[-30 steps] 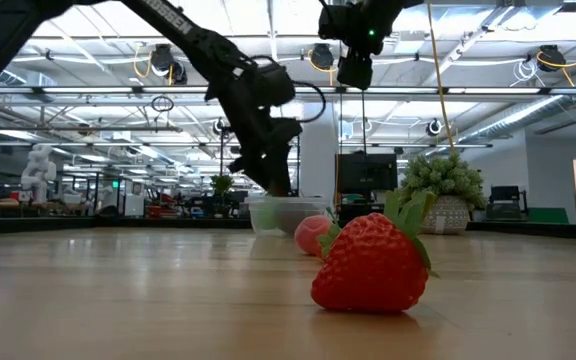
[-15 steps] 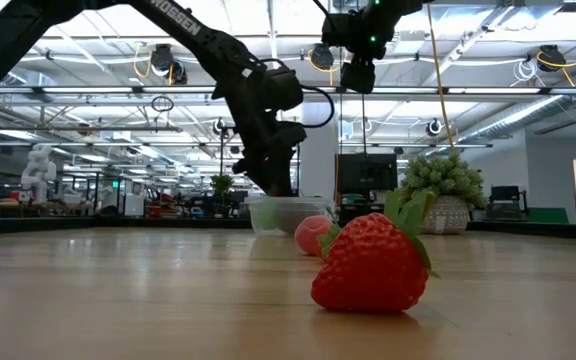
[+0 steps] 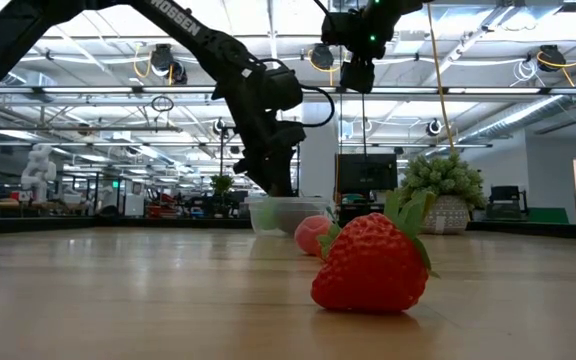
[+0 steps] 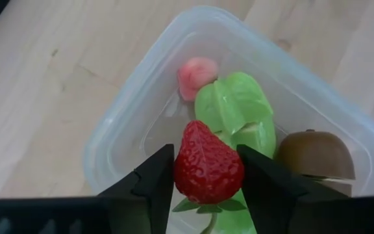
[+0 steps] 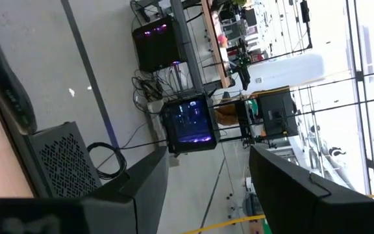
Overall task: Pick and placing Produce into tupperware
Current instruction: Put the top left strawberry into the transparent bin, then put the peach into the transparent bin
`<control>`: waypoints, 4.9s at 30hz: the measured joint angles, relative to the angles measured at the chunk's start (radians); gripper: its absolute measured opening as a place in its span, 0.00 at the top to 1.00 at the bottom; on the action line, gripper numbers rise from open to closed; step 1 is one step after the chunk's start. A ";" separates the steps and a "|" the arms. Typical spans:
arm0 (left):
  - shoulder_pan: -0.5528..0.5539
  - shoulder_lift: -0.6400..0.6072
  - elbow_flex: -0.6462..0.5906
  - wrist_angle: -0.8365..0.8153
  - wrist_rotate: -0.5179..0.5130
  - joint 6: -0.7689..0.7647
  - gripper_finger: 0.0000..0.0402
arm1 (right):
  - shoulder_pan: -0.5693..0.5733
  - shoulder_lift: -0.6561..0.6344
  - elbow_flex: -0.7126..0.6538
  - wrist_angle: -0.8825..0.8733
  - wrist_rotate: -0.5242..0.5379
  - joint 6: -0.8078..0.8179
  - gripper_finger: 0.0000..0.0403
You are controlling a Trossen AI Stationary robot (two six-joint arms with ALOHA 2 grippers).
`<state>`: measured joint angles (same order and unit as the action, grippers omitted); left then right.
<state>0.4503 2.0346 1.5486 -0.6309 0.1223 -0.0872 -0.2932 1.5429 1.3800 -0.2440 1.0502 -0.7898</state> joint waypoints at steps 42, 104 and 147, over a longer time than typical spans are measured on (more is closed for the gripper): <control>0.046 -0.809 0.000 -0.773 -0.415 -0.301 0.43 | 0.351 0.000 0.000 -0.101 -0.192 0.189 0.50; -0.444 -0.825 -0.001 -0.939 -0.610 -0.625 0.43 | 0.571 0.067 0.001 -0.442 -0.820 1.117 0.50; -0.444 -0.824 -0.001 -0.939 -0.621 -0.623 0.43 | 0.509 0.391 0.001 -0.234 -1.108 1.093 0.50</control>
<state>0.0059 1.2106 1.5475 -1.5700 -0.4992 -0.7100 0.2153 1.9339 1.3808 -0.4780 -0.0574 0.3031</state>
